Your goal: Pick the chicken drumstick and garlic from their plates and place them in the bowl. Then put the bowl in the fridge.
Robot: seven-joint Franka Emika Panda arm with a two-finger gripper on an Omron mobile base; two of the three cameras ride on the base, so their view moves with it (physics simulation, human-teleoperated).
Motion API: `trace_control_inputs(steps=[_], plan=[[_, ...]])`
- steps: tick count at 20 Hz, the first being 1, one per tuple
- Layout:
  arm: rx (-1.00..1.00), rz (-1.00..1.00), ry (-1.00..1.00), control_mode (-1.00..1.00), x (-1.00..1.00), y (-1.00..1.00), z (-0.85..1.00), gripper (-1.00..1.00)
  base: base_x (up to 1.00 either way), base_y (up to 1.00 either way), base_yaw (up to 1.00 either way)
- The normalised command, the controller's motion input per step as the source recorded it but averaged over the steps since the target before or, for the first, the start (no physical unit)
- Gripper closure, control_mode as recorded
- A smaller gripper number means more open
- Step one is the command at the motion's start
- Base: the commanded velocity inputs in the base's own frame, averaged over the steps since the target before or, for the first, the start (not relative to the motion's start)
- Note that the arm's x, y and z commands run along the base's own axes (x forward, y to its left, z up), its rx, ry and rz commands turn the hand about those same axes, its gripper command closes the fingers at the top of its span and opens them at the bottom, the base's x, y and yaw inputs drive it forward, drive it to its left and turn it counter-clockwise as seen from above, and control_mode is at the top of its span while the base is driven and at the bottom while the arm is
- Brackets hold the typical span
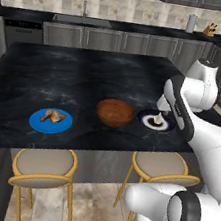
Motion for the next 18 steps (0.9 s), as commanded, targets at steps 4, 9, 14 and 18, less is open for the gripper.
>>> trace_control_inputs(steps=[4,9,14,18], plan=[[-0.05,0.05,0.02,-1.0,0.47,-0.39,-0.3,-1.0,0.0,0.0,0.0],[-0.01,0.0,0.01,-1.0,0.61,-0.26,-0.32,-1.0,0.0,0.0,0.0],[-0.01,0.01,0.01,-1.0,0.6,-0.23,-0.32,-1.0,0.0,0.0,0.0],[-0.06,0.0,0.0,-1.0,0.61,-0.14,-0.35,-1.0,0.0,0.0,0.0]])
